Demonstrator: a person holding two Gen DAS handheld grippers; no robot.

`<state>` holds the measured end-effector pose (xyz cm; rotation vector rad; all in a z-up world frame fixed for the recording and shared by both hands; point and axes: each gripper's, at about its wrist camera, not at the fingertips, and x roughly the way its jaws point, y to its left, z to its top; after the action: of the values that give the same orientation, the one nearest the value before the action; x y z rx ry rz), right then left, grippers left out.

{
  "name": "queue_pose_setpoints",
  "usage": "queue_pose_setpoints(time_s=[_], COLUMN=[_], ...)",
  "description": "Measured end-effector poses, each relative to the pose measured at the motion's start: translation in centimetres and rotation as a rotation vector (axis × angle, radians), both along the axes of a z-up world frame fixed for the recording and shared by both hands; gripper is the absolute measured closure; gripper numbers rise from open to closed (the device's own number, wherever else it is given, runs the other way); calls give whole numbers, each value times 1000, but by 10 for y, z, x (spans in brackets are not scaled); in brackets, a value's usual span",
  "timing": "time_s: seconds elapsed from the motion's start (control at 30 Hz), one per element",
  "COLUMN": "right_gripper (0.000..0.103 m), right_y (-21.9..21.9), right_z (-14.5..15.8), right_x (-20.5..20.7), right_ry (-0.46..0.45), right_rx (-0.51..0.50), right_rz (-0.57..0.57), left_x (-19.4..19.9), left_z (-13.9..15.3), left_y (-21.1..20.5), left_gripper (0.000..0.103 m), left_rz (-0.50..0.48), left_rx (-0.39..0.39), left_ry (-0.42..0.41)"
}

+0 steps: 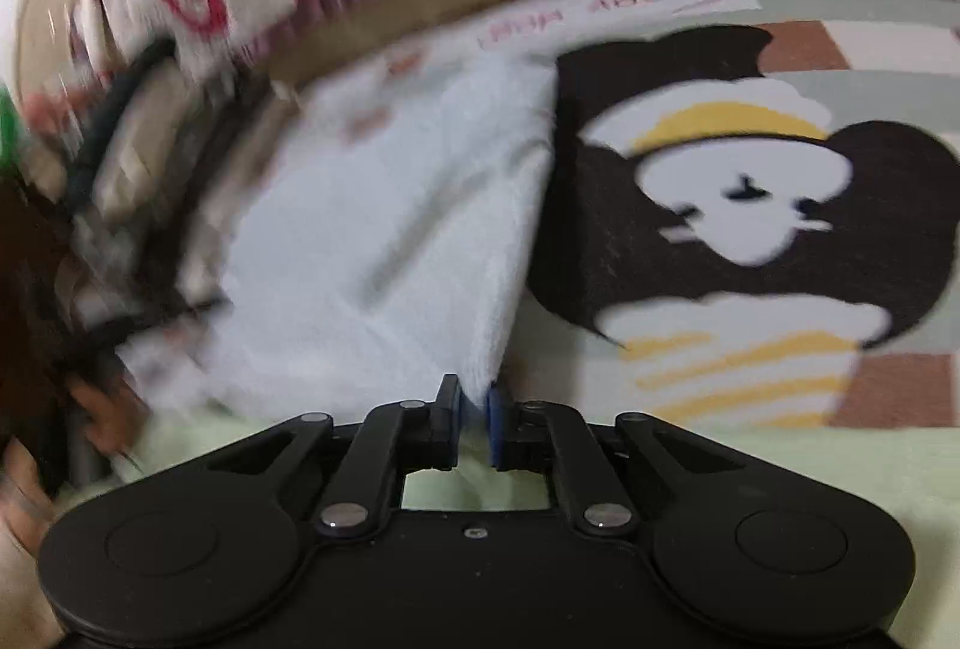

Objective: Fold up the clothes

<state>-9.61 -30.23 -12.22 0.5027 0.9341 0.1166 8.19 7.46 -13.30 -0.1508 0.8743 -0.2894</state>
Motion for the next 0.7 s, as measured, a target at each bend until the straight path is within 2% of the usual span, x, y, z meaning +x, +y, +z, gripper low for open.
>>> queue_pose_setpoints(time_s=[0.1, 0.2, 0.23, 0.27, 0.33, 0.43, 0.53, 0.57, 0.67, 0.7], right_gripper=[103, 102, 102, 97, 94, 81, 73, 73, 71, 71], right_y=[-5, 3, 1, -2, -3, -2, -6, -9, -10, -9], right_z=[-8, 9, 17, 25, 32, 30, 15, 9, -2, -5], right_x=[-5, -10, -12, -12, -4, 18, 44, 51, 49, 48], right_ry=[54, 65, 29, -17, -76, -125, -147, -137, -99, -89], right_rx=[-52, -309, -305, -278, -259, -264, -205, -172, -115, -101], right_rz=[-37, -22, -23, -21, -7, 13, 1, -13, 0, 6], left_x=[0, 0, -1, -1, -3, -6, -14, -19, -34, -35], left_z=[-2, -1, 1, 2, 6, 8, 25, 32, 47, 51], left_y=[-1, 3, 4, 5, 2, 4, 5, 1, -33, -47], left_gripper=[100, 100, 100, 100, 100, 100, 97, 91, 62, 59], left_rz=[12, 31, 37, 43, 57, 71, 23, -10, -141, -194], left_rx=[-2, -23, -22, -19, 128, 288, 149, 119, 124, 119], left_ry=[6, 21, 26, 29, 7, -63, -88, -111, -191, -200])
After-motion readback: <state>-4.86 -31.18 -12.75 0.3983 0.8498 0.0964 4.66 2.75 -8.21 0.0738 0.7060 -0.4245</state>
